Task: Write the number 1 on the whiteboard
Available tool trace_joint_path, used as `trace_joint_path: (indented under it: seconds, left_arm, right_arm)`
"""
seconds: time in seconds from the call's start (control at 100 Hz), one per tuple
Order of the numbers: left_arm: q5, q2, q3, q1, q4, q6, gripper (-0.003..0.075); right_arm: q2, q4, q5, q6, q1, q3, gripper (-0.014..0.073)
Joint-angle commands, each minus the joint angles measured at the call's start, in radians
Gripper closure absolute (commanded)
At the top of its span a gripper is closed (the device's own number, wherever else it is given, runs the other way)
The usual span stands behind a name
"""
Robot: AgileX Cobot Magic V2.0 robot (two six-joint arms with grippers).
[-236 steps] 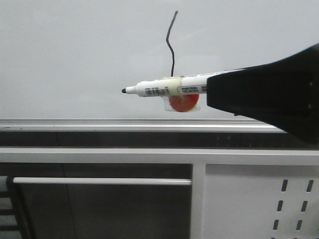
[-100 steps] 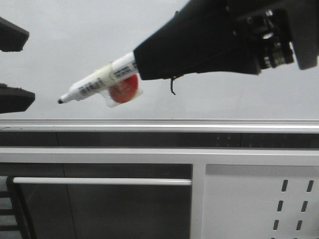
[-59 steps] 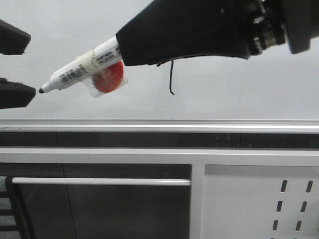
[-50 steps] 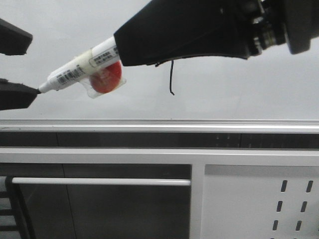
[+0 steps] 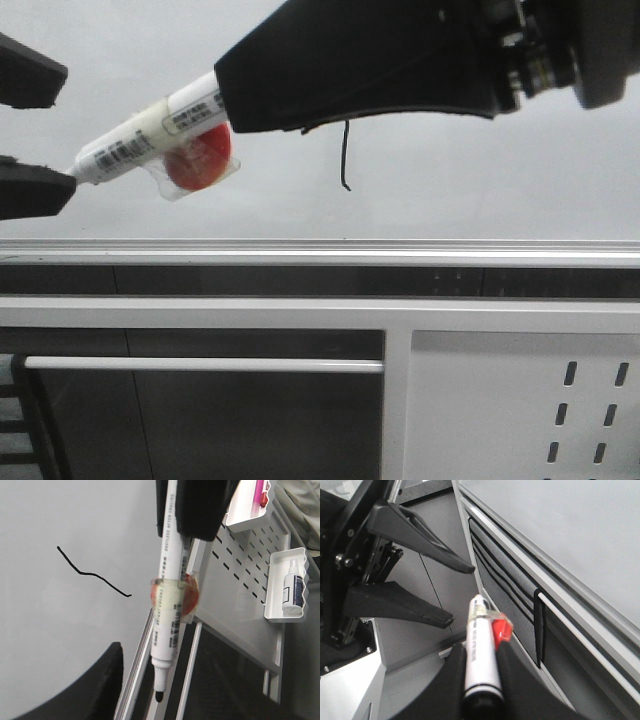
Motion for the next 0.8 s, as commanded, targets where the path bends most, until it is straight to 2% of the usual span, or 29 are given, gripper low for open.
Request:
trace_joint_path:
  seconds: [0.0, 0.32, 0.43, 0.79]
  left_arm:
    - [0.014, 0.001, -0.038, -0.002, 0.025, -0.009, 0.0419]
    - [0.054, 0.108, -0.040, -0.002, 0.003, -0.009, 0.0419]
    - [0.114, 0.156, -0.070, -0.002, -0.001, -0.009, 0.0419]
    - [0.137, 0.169, -0.144, -0.002, -0.004, -0.009, 0.0419]
  right_arm:
    - [0.002, 0.002, -0.022, 0.000, 0.001, -0.036, 0.0644]
    - [0.072, -0.011, 0.019, 0.000, 0.001, -0.086, 0.0644]
    - [0.075, -0.022, 0.036, 0.000, 0.001, -0.092, 0.0644]
    - [0.075, -0.024, 0.043, 0.000, 0.001, -0.092, 0.0644]
